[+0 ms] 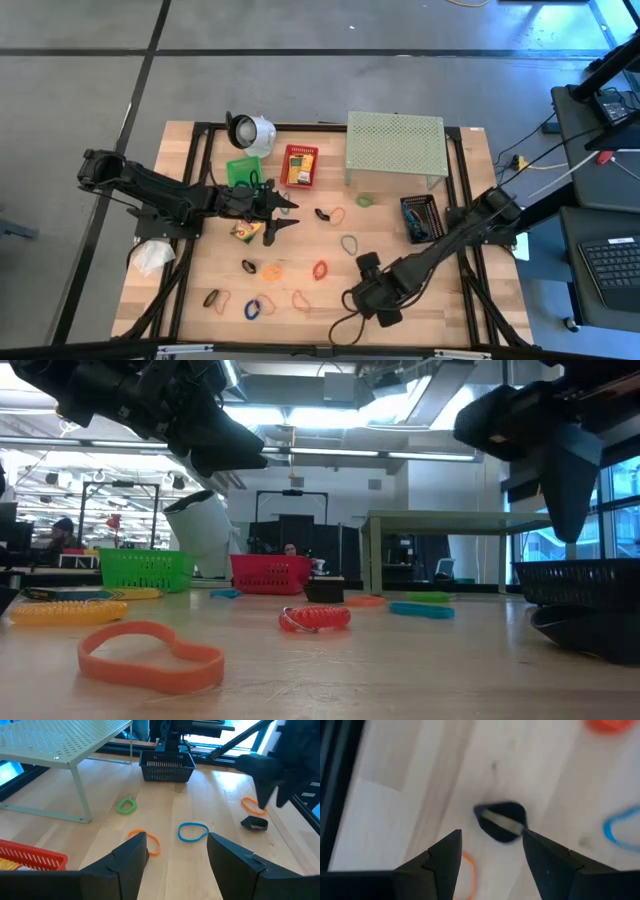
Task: Pick & Place Office Desk Supplies
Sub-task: Put the black rubber band into the black basket
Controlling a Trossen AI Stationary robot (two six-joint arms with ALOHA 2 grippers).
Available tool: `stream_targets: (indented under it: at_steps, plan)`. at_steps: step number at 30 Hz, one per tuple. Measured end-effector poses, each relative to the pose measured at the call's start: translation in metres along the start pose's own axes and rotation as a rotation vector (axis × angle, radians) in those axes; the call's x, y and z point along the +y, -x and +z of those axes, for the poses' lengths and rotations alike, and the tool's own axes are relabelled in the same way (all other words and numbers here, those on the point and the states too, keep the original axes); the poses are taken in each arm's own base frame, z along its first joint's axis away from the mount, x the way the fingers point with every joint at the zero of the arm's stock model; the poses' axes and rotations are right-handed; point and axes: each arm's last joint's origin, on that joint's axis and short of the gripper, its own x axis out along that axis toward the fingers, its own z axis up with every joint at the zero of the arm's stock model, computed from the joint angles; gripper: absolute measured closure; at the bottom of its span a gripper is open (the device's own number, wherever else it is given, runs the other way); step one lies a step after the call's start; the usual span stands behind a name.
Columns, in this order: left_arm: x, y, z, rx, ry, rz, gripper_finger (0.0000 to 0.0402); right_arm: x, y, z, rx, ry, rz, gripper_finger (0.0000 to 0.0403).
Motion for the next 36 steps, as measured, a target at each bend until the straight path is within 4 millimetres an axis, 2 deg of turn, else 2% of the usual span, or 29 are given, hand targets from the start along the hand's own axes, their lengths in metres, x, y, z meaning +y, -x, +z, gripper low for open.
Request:
stream_targets:
  at_steps: [11,19,30,36]
  plan:
    - [0.0,0.0,0.0,0.001,0.001,-0.002,0.0199,-0.006,-0.035,0.005,0.084,-0.018,-0.024,0.019]
    - [0.0,0.0,0.0,0.001,0.001,-0.005,0.0199,-0.008,-0.038,0.006,0.074,-0.023,-0.069,0.0192]
    - [0.0,0.0,0.0,0.002,0.001,-0.006,0.0199,-0.019,-0.039,0.008,0.068,-0.114,-0.072,0.0246]
    - [0.0,0.0,0.0,0.002,0.001,-0.007,0.0199,-0.019,-0.039,0.01,0.061,-0.132,-0.053,0.0251]
